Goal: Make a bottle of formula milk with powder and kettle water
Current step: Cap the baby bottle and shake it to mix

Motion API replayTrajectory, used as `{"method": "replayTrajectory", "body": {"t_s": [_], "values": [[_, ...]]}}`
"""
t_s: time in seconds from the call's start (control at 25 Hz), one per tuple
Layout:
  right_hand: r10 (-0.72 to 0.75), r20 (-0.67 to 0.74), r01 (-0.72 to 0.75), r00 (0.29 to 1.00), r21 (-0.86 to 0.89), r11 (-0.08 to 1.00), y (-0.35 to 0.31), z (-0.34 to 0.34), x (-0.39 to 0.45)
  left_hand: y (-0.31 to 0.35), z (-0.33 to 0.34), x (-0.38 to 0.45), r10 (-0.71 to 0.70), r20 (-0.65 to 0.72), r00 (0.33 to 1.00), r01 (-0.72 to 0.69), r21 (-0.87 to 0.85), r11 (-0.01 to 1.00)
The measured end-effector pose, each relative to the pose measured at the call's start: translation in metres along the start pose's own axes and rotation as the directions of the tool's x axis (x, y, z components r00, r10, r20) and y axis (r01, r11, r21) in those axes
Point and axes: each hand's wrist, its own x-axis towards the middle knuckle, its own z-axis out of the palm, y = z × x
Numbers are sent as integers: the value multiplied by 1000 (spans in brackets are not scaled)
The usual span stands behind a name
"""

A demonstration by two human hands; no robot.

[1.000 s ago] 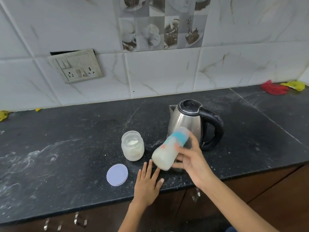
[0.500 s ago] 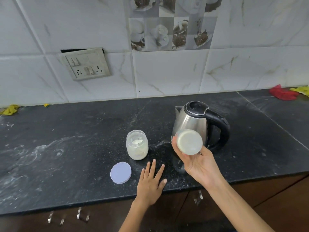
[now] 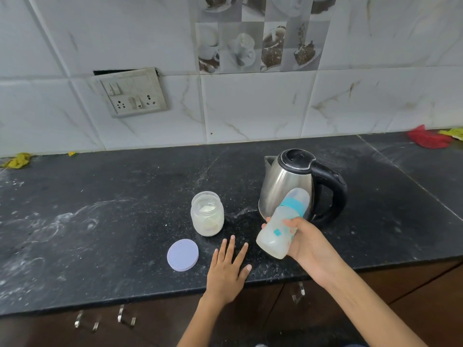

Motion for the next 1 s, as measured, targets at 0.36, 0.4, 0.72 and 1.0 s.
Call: {"method": "replayTrajectory", "body": {"t_s": [0.36,0.4,0.72,1.0], "values": [[-182,162,215,970,-214,953,10,12,4,0,-1,0,2,-8,1000,-3,-33,999],[-159,197,206,967,-247,947,14,15,3,0,-1,-1,3,-17,1000,-4,-50,999],[-194,147,227,970,-267,936,9,9,10,-1,-1,-1,-7,-19,1000,6,-52,999],[-157,117,179,981,-212,961,21,11,12,-1,1,-1,-9,-56,998,3,-103,995]]}}
